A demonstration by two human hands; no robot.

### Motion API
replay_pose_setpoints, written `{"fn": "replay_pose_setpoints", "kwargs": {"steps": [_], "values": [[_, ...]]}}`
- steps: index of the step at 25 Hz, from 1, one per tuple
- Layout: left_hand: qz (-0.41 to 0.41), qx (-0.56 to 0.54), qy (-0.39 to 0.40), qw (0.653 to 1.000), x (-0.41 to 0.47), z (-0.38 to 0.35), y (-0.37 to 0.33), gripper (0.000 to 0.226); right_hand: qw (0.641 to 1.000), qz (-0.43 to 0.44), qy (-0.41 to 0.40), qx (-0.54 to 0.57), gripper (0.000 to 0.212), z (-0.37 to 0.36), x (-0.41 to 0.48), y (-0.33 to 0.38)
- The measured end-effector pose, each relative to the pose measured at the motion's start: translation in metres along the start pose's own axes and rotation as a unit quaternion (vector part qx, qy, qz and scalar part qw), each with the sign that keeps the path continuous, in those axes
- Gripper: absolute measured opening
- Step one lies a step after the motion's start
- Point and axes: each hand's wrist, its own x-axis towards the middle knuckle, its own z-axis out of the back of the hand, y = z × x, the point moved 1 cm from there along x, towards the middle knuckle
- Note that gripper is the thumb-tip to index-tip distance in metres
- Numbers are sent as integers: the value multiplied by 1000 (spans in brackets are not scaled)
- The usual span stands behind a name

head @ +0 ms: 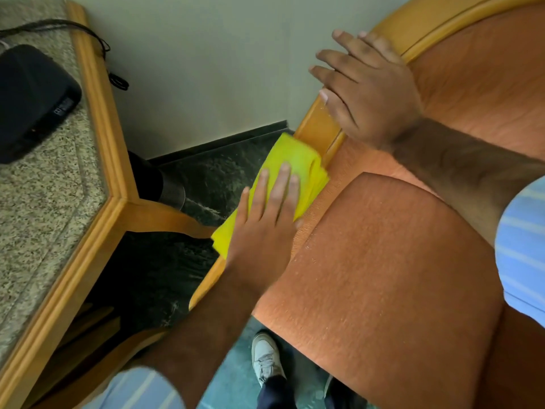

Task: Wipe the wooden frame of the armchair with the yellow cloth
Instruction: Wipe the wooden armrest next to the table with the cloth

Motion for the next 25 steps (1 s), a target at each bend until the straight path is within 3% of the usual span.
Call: {"fn": "replay_pose_setpoints", "kwargs": {"steps": [5, 7, 9, 10, 11, 13, 15, 16, 18, 21, 25], "values": [[29, -62, -24, 997, 52, 19, -26, 70, 1000, 7, 23, 2, 51, -2, -1, 2], [12, -164, -20, 986, 51, 29, -18, 70, 999, -10, 37, 8, 51, 3, -1, 4], [39, -317, -65, 946, 52, 45, -5, 65, 989, -128, 16, 65, 51, 13, -13, 17], [80, -358, -98, 925, 55, 52, 3, 62, 964, -229, -27, 132, 51, 18, -27, 32], [130, -381, -108, 909, 60, 57, 12, 62, 909, -343, -80, 224, 53, 23, -44, 53], [196, -405, -40, 892, 79, 63, 24, 67, 741, -525, -129, 399, 59, 36, -75, 113], [208, -438, 37, 874, 99, 65, 26, 67, 595, -616, -71, 511, 60, 43, -86, 170], [204, -458, 44, 864, 106, 67, 27, 60, 547, -639, -35, 540, 56, 42, -87, 191], [201, -491, 23, 847, 117, 69, 29, 43, 489, -662, -10, 568, 42, 34, -86, 212], [204, -484, -5, 851, 128, 74, 30, 42, 424, -677, -10, 602, 21, 31, -84, 206], [207, -422, -68, 880, 160, 92, 10, 47, 357, -678, -55, 639, 28, 39, -76, 172]]}}
